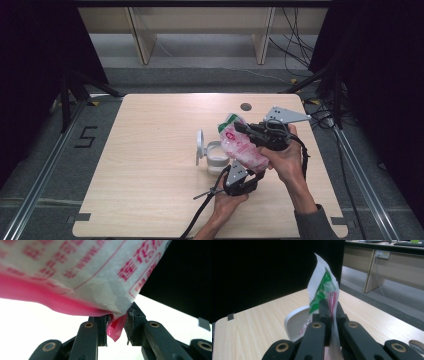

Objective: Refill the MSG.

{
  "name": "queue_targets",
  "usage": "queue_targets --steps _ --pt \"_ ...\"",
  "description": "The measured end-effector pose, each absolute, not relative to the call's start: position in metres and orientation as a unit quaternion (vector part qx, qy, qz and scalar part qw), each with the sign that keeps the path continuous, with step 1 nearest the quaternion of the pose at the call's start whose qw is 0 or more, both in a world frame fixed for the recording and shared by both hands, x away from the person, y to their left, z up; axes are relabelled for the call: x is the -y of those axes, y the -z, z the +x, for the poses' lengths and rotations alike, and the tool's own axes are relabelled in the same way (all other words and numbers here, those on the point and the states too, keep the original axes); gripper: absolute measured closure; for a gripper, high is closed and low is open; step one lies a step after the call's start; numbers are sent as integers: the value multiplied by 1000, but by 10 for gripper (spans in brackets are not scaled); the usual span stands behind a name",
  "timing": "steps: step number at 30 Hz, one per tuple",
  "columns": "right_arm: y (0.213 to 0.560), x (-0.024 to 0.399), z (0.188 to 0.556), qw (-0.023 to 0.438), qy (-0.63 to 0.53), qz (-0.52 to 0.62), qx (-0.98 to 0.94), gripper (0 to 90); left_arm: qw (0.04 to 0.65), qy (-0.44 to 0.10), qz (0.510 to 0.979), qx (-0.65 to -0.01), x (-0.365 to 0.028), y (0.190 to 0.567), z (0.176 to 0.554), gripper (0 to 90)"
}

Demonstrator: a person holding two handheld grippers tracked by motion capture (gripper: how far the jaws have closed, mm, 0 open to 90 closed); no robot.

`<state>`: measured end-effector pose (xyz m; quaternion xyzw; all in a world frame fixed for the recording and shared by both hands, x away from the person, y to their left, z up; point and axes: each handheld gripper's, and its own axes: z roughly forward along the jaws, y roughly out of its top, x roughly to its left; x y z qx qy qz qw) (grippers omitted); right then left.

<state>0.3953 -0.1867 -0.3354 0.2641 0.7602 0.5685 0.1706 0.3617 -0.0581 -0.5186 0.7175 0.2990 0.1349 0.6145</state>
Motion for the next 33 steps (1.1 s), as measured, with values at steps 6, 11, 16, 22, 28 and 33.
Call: queue_targets --steps 6,11,16,22,28,33 --pt "339 198 394 149 -588 271 -747 900 610 -125 723 -299 55 519 361 706" --pt "338 206 390 142 -597 280 -739 900 609 -116 726 -297 54 518 359 669" --pt "338 215 389 145 -604 283 -730 900 603 -111 733 -295 47 516 357 598" --pt "342 220 388 136 -612 289 -723 900 593 -106 745 -288 29 512 352 503" --pt "345 223 387 127 -618 294 -718 900 594 -100 741 -296 16 509 345 465" --pt "348 228 387 139 -611 303 -718 900 587 -114 747 -291 1 505 337 451"
